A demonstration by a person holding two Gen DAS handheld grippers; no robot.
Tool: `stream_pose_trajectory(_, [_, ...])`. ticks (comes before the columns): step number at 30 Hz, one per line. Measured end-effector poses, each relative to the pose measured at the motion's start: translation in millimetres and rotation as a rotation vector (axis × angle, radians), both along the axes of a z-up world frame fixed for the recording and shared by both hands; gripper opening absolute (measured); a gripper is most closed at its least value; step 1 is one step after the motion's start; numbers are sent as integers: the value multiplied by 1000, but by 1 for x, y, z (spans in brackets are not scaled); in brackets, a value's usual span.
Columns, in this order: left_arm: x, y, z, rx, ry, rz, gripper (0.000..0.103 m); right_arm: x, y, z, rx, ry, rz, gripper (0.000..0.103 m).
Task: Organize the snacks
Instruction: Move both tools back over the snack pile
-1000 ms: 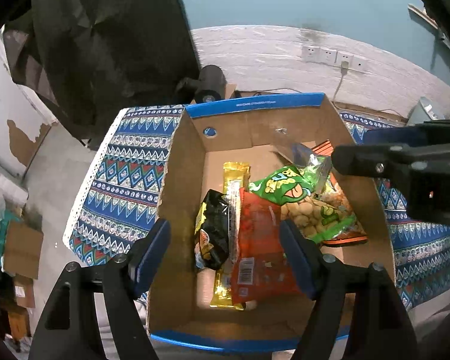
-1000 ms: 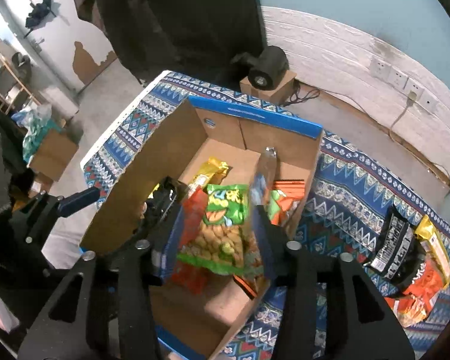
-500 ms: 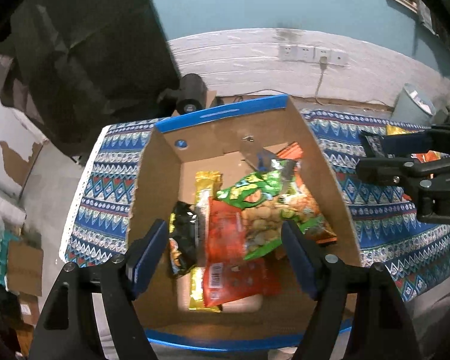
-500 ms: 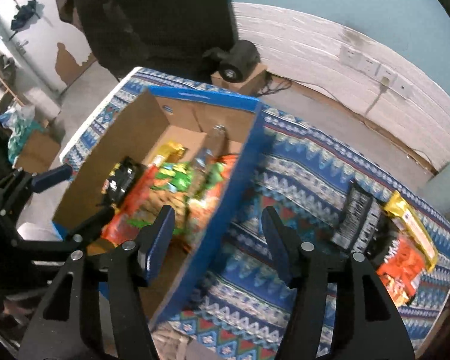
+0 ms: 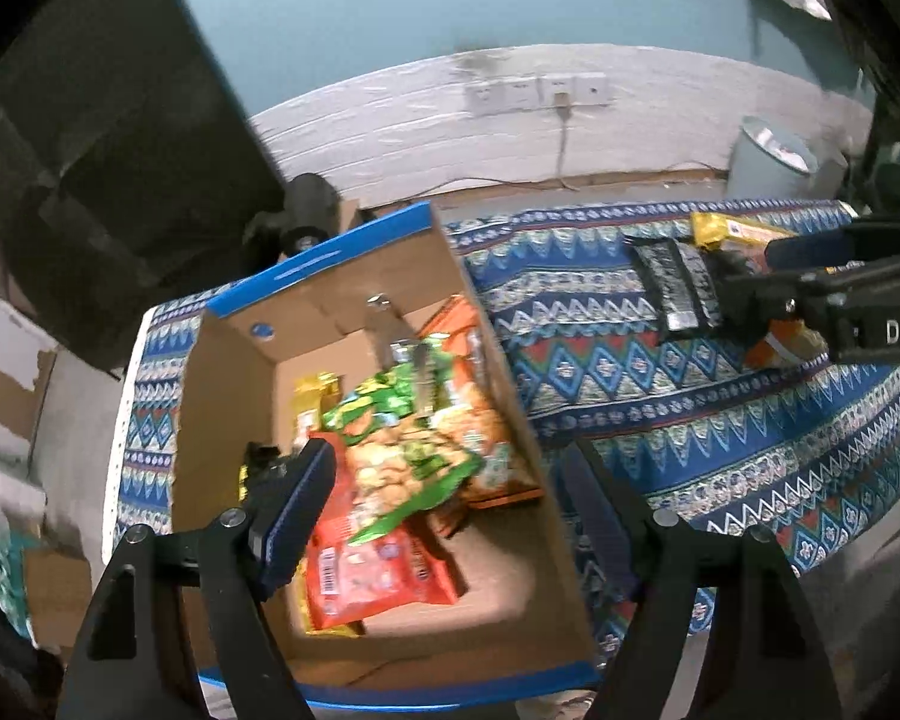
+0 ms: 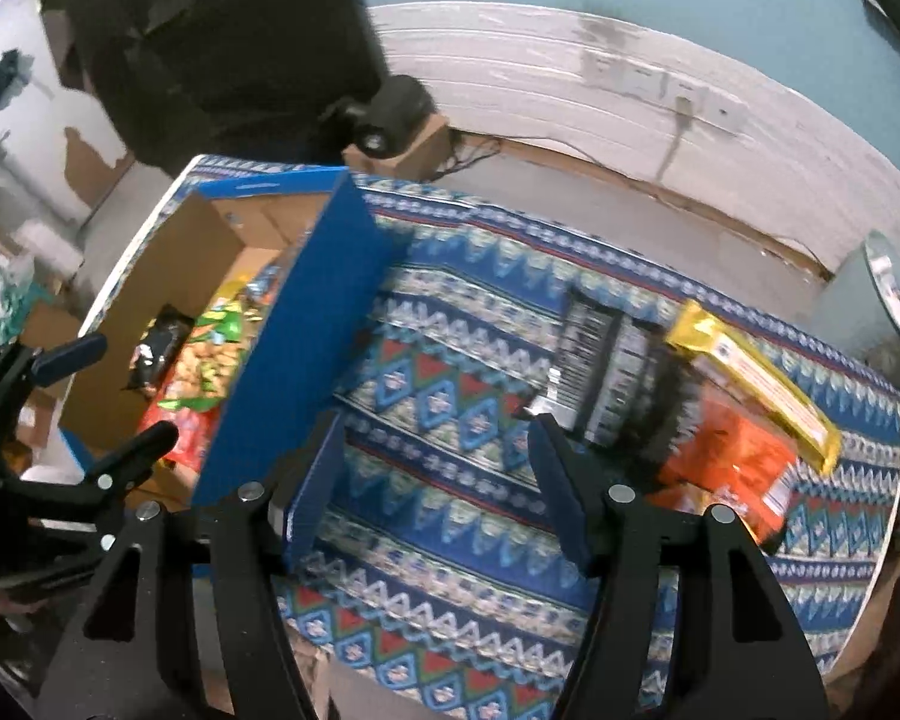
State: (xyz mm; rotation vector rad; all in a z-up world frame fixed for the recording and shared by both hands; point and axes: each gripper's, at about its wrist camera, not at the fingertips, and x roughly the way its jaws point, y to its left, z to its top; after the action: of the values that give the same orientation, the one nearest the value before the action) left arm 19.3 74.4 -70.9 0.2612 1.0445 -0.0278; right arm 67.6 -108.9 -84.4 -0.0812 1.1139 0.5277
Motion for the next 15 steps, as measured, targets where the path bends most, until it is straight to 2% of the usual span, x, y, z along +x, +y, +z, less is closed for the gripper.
stream_pose_trajectory(9, [12, -44, -10, -2, 33, -75, 80, 5, -54, -10, -29, 5, -73, 65])
stream_pose_trajectory(15, [21, -71, -21, -5, 59, -121, 80, 12, -87, -28, -39, 39, -118, 65])
